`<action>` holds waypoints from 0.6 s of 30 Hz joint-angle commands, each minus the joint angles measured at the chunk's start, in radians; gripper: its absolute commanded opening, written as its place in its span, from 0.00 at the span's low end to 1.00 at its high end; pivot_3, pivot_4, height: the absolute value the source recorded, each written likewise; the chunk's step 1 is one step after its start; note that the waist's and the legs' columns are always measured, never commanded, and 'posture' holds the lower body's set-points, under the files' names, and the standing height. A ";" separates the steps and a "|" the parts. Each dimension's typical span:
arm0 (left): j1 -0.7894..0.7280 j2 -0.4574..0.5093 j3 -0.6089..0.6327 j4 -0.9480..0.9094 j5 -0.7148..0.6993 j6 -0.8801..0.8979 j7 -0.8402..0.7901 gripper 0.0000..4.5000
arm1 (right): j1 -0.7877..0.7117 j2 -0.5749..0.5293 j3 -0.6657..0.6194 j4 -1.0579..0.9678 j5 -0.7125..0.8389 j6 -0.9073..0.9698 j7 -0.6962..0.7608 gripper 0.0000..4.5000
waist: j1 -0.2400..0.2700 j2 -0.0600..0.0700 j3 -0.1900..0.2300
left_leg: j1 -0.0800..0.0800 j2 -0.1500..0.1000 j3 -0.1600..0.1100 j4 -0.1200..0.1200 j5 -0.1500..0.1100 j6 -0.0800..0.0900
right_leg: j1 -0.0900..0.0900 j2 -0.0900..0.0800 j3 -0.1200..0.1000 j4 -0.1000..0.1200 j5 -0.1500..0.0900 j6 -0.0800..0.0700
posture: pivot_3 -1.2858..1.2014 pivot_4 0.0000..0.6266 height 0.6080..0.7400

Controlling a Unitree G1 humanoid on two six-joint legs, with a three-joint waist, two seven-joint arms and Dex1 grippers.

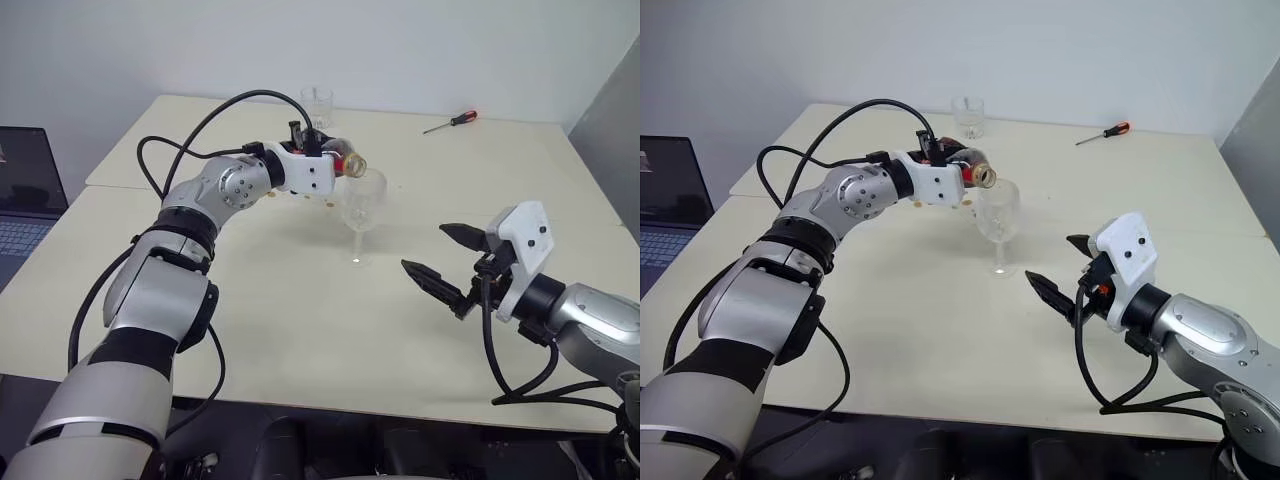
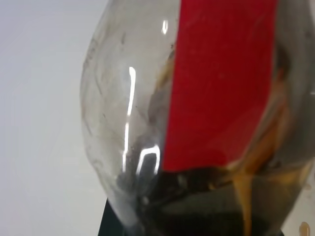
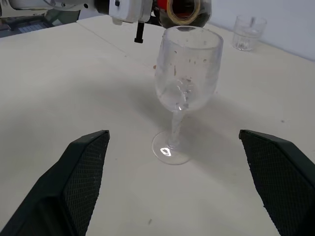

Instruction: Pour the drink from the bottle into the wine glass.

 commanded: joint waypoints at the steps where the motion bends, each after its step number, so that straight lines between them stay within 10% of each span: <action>1: -0.060 0.015 0.000 -0.016 0.005 -0.010 0.039 0.16 | -0.016 -0.014 -0.013 -0.027 0.024 -0.009 -0.014 1.00 | 0.000 0.000 0.000 | 0.000 0.000 0.000 0.000 0.000 0.000 | 0.000 0.000 0.000 0.000 0.000 0.000 | 0.52 0.24 1.00; 18: -0.101 0.041 -0.060 -0.002 0.089 0.010 0.124 0.16 | -0.023 -0.032 0.000 -0.023 0.041 -0.020 -0.045 1.00 | 0.000 0.000 0.000 | 0.000 0.000 0.000 0.000 0.000 0.001 | 0.000 0.000 0.000 0.000 0.001 0.000 | 0.52 0.24 1.00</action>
